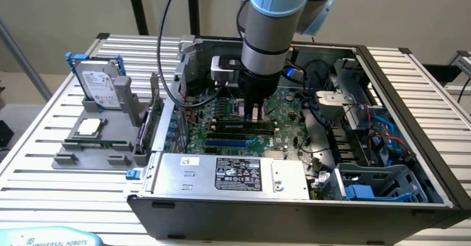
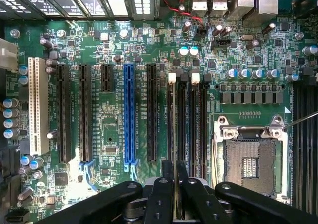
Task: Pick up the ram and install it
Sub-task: 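Insert the ram into the slot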
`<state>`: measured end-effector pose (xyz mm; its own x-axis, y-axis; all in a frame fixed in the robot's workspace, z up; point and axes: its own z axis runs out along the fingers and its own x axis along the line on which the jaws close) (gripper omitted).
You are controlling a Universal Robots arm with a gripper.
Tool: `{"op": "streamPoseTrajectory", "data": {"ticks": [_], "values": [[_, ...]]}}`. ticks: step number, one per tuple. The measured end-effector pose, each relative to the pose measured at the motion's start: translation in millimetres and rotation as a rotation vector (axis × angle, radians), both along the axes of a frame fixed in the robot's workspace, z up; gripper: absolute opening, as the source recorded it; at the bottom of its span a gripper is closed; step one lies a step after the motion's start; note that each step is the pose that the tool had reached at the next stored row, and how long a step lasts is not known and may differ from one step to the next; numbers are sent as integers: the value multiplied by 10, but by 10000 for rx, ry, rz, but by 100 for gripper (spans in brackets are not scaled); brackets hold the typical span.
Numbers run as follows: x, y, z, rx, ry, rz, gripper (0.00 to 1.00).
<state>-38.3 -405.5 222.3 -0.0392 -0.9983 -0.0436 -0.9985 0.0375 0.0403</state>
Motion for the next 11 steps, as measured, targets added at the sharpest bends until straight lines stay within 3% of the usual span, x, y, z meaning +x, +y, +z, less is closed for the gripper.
{"op": "streamPoseTrajectory", "data": {"ticks": [11], "values": [[-1, 3, -26, -30, 2, -1, 14]]}}
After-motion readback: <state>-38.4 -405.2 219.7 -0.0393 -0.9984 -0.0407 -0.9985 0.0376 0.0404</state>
